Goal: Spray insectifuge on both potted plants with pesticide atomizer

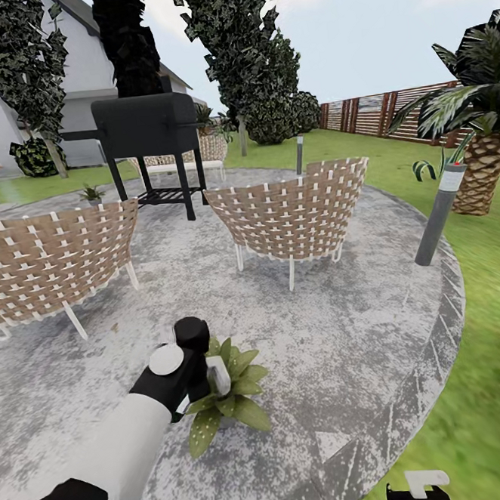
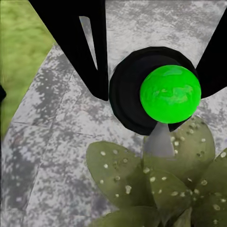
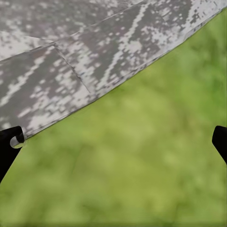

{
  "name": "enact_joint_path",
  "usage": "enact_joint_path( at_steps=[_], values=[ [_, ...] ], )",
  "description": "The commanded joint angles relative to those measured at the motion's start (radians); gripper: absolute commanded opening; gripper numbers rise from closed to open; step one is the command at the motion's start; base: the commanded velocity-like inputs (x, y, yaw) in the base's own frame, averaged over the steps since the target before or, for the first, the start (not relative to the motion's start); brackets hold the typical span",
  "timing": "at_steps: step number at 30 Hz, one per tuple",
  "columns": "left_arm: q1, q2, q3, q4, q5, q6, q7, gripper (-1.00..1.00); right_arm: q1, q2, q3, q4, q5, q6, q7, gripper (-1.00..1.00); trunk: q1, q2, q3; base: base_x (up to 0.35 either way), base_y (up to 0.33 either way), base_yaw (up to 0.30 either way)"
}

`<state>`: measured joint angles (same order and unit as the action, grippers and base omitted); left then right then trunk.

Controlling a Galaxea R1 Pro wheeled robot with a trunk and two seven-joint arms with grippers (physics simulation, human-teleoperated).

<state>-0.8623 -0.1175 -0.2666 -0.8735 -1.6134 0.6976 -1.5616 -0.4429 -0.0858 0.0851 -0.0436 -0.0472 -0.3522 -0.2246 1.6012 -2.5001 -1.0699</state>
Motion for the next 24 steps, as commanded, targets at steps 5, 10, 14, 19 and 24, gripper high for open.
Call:
enact_joint_path(
  at_steps=[5,10,14,19,24],
  values=[
    [-0.058,-0.007,-0.002,0.001,-0.008,0.010,-0.009,-1.00,0.000,0.000,0.008,0.001,-0.005,-0.002,-0.004,1.00,0.000,0.000,-0.001,0.000,0.000,0.000],
    [-0.087,0.001,-0.003,0.045,-0.009,-0.015,-0.009,-1.00,0.000,0.000,0.008,0.001,-0.005,-0.002,-0.004,1.00,0.000,0.000,-0.001,0.000,0.000,0.000],
    [-0.113,0.006,0.003,0.050,-0.008,-0.120,-0.009,-1.00,0.000,0.000,0.008,0.001,-0.005,-0.002,-0.004,1.00,0.000,0.000,-0.001,0.000,0.000,0.000],
    [-0.108,-0.014,0.001,0.050,-0.010,-0.146,-0.009,-1.00,-0.001,0.000,0.008,0.001,-0.005,-0.002,-0.004,1.00,0.000,0.000,-0.001,0.000,0.000,0.000],
    [-0.102,0.007,0.012,0.052,-0.010,-0.013,-0.009,-1.00,0.000,0.001,0.008,0.001,-0.005,-0.002,-0.004,1.00,0.000,0.000,-0.001,0.000,0.000,0.000]
  ],
)
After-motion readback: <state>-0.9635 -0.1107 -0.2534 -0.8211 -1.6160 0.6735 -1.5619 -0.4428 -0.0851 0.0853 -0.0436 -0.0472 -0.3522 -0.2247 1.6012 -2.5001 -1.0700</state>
